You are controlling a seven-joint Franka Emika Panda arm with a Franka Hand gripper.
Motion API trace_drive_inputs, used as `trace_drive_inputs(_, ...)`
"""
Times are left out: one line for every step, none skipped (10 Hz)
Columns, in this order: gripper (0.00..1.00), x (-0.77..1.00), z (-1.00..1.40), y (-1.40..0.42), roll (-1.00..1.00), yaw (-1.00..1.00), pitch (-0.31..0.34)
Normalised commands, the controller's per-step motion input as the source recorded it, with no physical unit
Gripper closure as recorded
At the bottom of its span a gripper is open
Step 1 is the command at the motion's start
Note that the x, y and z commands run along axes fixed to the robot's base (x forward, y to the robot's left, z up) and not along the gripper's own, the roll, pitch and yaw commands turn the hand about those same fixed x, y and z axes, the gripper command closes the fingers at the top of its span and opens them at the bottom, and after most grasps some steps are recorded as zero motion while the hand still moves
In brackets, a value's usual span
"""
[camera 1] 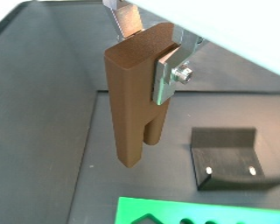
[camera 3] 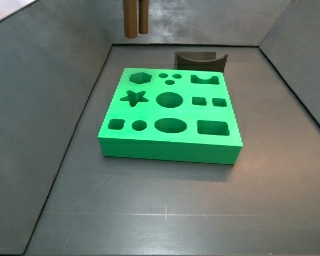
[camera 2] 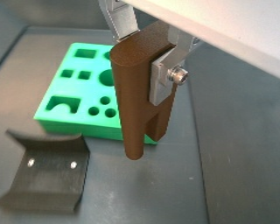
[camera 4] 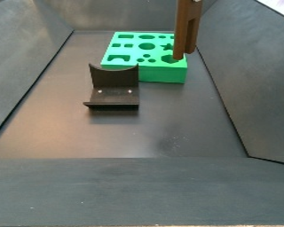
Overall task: Pick up the square-circle object. Move up. Rotate the square-circle object. Move to above the board. Insert the square-circle object.
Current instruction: Rotate the square-circle object.
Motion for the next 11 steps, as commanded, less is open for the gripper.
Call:
trace_drive_inputs(1.0, -0.02, 0.01, 0.0, -0.03, -1.0, -0.008)
trace_drive_inputs(1.0, -0.02, 0.01, 0.0, -0.04, -1.0, -0.008)
trace_drive_inputs(1.0, -0.02, 0.01, 0.0, -0.05, -1.0, -0.011)
trace_drive_inputs(1.0, -0.02, 0.01, 0.0, -0.06, -1.0, -0.013)
trace_drive_inputs(1.0, -0.02, 0.01, 0.0, -0.06, -0.77, -0.015)
trace_drive_inputs(1.0, -0.02, 0.01, 0.0, -0.06, -0.62, -0.015)
trace_drive_inputs(1.0, -0.02, 0.01, 0.0, -0.06, -0.3, -0.015)
trace_drive_inputs(1.0, -0.02, 0.01, 0.0, -0.06, -0.22, -0.015)
trace_drive_inputs(1.0, 0.0, 0.0, 0.0, -0.04, -1.0, -0.01)
trace_drive_inputs(1.0, 0.0, 0.0, 0.0, -0.05, -1.0, -0.011)
trace_drive_inputs(1.0, 0.0, 0.0, 0.0, -0.06, -1.0, -0.015)
